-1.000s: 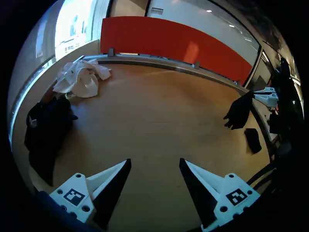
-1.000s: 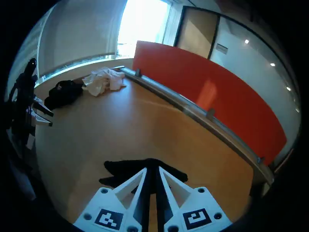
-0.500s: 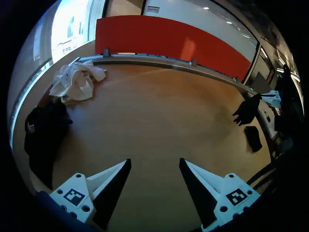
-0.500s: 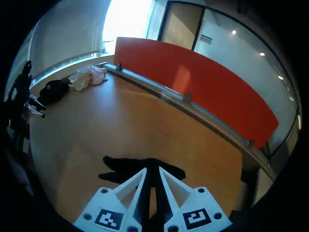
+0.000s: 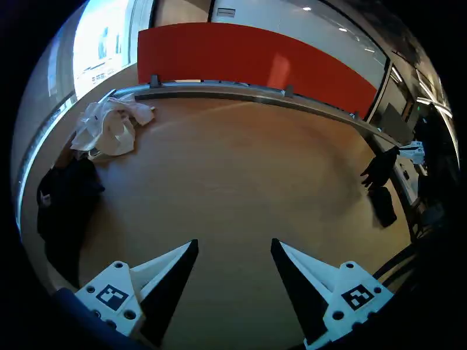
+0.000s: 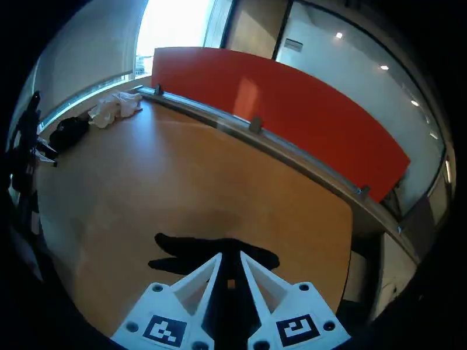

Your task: Fold towel

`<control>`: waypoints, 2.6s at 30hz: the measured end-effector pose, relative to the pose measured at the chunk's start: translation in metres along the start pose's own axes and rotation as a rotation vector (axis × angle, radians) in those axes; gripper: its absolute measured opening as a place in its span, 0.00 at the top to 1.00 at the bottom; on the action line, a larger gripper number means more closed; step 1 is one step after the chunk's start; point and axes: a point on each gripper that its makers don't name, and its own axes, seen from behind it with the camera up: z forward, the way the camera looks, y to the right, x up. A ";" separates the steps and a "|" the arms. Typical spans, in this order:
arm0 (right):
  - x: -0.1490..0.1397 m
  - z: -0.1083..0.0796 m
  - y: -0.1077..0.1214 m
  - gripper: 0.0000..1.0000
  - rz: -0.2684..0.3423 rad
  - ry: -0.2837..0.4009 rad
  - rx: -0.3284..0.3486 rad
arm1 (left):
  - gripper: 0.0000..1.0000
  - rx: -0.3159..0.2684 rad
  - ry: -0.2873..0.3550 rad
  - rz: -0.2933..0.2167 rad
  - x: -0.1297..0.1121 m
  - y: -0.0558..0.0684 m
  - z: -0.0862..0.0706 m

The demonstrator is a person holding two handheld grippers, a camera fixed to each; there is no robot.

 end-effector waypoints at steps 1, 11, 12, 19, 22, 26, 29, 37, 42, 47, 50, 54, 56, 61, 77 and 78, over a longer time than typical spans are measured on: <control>-0.004 -0.001 0.003 0.93 0.002 -0.006 -0.003 | 0.08 -0.001 0.000 0.002 0.000 0.001 0.000; -0.044 -0.016 0.016 0.93 0.023 -0.058 -0.029 | 0.08 -0.009 -0.002 0.016 0.003 0.013 0.001; -0.048 -0.018 0.018 0.93 0.027 -0.062 -0.034 | 0.08 -0.010 -0.002 0.017 0.003 0.014 0.001; -0.088 -0.035 0.025 0.93 0.062 -0.114 -0.066 | 0.08 -0.015 -0.003 0.027 0.001 0.019 -0.001; -0.111 -0.041 0.027 0.93 0.077 -0.146 -0.079 | 0.08 -0.014 -0.005 0.030 0.000 0.019 -0.002; -0.140 -0.047 0.027 0.93 0.107 -0.190 -0.096 | 0.08 -0.010 -0.009 0.033 -0.003 0.018 -0.004; -0.161 -0.049 0.028 0.93 0.134 -0.219 -0.107 | 0.08 -0.008 -0.010 0.034 -0.004 0.017 -0.005; -0.206 -0.052 0.024 0.93 0.194 -0.288 -0.125 | 0.08 0.000 -0.010 0.035 -0.007 0.014 -0.008; -0.233 -0.051 0.019 0.93 0.222 -0.336 -0.129 | 0.08 0.005 -0.010 0.033 -0.009 0.010 -0.011; -0.253 -0.046 0.013 0.93 0.243 -0.374 -0.129 | 0.08 0.011 -0.007 0.041 -0.010 0.008 -0.013; -0.262 -0.042 0.011 0.93 0.253 -0.392 -0.131 | 0.08 0.016 -0.005 0.046 -0.010 0.006 -0.014; -0.272 -0.037 0.010 0.93 0.264 -0.411 -0.136 | 0.08 0.020 -0.006 0.046 -0.012 0.005 -0.015; -0.275 -0.035 0.010 0.93 0.269 -0.419 -0.142 | 0.08 0.018 -0.006 0.043 -0.013 0.005 -0.015; -0.285 -0.030 0.013 0.93 0.281 -0.445 -0.159 | 0.08 0.018 -0.005 0.042 -0.014 0.005 -0.015; -0.293 -0.025 0.015 0.92 0.314 -0.445 -0.186 | 0.08 0.015 -0.007 0.041 -0.015 0.007 -0.016; -0.293 -0.025 0.015 0.92 0.317 -0.443 -0.189 | 0.08 0.015 -0.007 0.041 -0.015 0.007 -0.016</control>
